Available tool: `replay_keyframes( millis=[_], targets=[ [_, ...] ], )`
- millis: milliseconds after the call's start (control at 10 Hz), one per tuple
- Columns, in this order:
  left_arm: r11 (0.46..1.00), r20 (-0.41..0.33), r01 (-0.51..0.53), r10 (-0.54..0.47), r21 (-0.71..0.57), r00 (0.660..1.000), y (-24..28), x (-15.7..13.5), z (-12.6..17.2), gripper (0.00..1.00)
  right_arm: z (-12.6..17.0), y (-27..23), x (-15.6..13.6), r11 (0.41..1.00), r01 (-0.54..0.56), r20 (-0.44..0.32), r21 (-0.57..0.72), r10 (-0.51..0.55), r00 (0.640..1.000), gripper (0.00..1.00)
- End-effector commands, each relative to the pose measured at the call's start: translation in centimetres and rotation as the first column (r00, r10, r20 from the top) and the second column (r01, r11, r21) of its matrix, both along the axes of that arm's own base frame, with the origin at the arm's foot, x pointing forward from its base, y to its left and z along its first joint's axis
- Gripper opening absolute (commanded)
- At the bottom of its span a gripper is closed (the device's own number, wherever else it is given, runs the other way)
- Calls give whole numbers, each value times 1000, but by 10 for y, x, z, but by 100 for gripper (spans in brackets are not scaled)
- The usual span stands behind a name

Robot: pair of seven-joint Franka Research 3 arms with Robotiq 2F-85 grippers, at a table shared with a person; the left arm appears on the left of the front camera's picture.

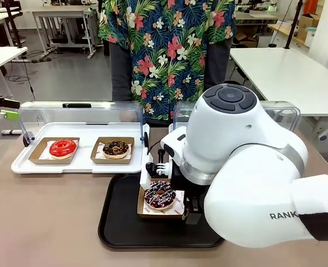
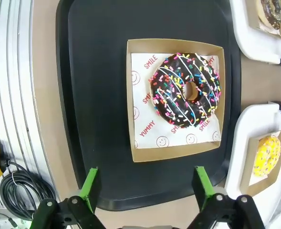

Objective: Move the fourth donut from the left to the tray.
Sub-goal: Pick up the Paper togo box containing the Donut indicated by the person and place it on the Handle tray.

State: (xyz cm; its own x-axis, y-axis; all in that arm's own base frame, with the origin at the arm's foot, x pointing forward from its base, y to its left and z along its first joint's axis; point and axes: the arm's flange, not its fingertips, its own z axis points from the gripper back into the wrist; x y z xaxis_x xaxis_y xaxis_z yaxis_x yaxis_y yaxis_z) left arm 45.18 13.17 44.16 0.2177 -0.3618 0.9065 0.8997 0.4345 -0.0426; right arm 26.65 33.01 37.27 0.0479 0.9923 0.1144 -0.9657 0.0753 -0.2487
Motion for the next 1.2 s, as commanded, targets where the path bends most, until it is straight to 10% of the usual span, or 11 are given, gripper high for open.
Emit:
replay_keyframes(
  millis=[0,1100],
  targets=[
    [1000,1,-3,3,-2,1000,-2,-2,2,100,-3,3,-1,1000,17,4,0,-17,1000,100],
    [1000,1,-3,3,-2,1000,-2,-2,2,100,-3,3,-1,1000,17,4,0,-17,1000,100]
  ],
)
